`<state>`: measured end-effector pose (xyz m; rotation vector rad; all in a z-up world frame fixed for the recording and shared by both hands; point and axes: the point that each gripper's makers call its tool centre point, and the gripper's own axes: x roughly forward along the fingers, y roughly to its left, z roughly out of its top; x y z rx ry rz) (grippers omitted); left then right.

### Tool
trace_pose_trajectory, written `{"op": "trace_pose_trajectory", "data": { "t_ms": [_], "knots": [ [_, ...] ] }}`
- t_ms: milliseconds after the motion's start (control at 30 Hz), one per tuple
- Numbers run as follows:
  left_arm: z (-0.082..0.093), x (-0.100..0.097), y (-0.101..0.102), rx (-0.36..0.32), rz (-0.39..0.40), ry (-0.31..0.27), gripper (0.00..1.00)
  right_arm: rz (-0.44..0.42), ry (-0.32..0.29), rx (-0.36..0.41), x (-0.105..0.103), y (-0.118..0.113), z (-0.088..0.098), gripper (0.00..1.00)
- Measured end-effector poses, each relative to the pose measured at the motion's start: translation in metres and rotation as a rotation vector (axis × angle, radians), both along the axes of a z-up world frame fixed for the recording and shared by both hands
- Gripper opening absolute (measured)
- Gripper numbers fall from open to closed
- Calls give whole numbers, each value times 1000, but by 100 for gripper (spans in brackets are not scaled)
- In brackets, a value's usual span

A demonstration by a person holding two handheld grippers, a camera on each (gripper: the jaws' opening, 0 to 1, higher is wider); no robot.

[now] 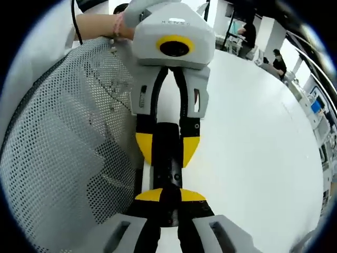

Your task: Press the specified remote control buttons in sequence, fully releasing each button before pressing the next.

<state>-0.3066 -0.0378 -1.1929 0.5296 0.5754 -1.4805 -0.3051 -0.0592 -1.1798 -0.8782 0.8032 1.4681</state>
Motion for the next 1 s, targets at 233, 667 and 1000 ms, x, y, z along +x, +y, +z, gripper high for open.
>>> {"op": "trace_pose_trajectory", "data": {
  "t_ms": [233, 667, 1000],
  "knots": [
    [0, 0, 0, 0, -1, 0, 26, -8, 21, -18, -3, 1, -5, 9],
    [0, 0, 0, 5, -7, -2, 26, -11, 21, -74, -2, 0, -6, 9],
    [0, 0, 0, 8, -12, -10, 26, -18, 13, -39, -3, -3, -5, 9]
  ]
}}
